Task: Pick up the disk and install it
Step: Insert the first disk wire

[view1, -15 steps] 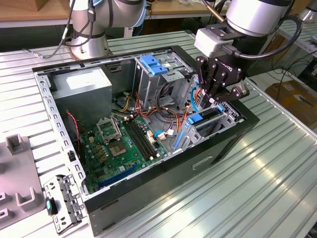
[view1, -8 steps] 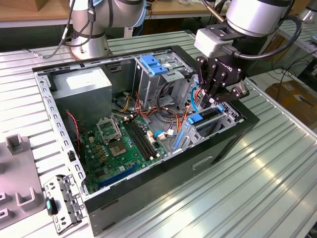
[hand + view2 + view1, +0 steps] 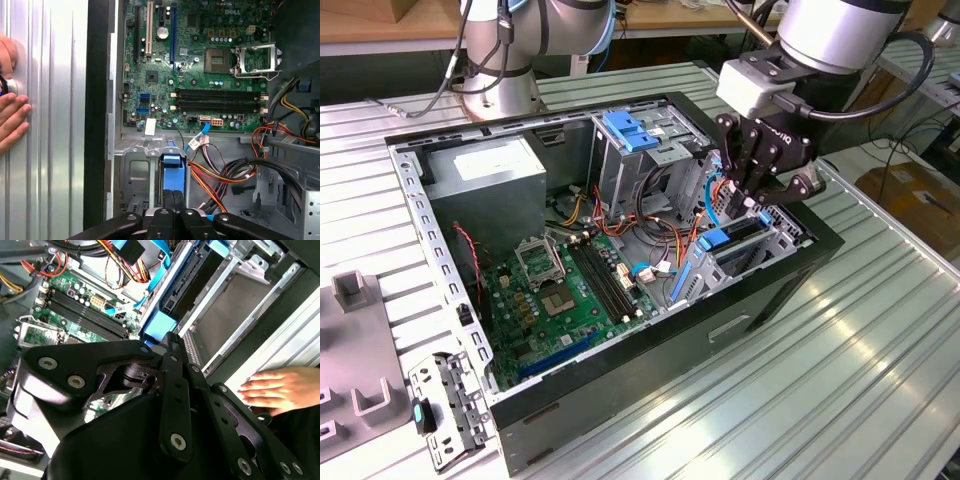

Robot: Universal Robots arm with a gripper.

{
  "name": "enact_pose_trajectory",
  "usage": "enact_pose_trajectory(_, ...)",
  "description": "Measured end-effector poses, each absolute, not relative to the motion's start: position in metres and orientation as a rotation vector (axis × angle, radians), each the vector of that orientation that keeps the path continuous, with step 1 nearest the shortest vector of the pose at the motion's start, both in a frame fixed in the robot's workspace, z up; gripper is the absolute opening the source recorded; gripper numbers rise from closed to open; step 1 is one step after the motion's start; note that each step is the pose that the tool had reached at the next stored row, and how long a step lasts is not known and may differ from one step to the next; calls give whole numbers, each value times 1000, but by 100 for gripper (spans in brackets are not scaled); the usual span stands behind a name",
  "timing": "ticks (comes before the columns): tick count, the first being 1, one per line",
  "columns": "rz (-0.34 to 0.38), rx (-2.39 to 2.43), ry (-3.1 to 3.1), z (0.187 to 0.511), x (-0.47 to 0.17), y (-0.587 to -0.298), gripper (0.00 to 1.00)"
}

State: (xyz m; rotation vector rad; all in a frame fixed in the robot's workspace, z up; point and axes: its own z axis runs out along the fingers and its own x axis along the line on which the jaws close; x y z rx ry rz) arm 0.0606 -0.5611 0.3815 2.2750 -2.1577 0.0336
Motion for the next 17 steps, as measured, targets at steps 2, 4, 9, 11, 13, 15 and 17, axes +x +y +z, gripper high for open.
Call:
enact_pose_trajectory(2, 34, 2312, -2119, 381, 62, -561, 11)
enact_pose_trajectory(4, 34, 2315, -2116, 381, 67, -561, 11)
enact_pose_trajectory(9, 33, 2316, -2114, 381, 91, -559, 11)
enact_pose_trajectory(11, 33, 2353, -2073, 381, 94, -559, 11)
enact_pose_trajectory(13, 33, 2381, -2042, 382, 94, -559, 11)
enact_pose_trajectory(15, 33, 2381, -2041, 382, 94, -559, 11)
enact_pose_trajectory(17, 33, 2381, -2041, 382, 94, -559, 11)
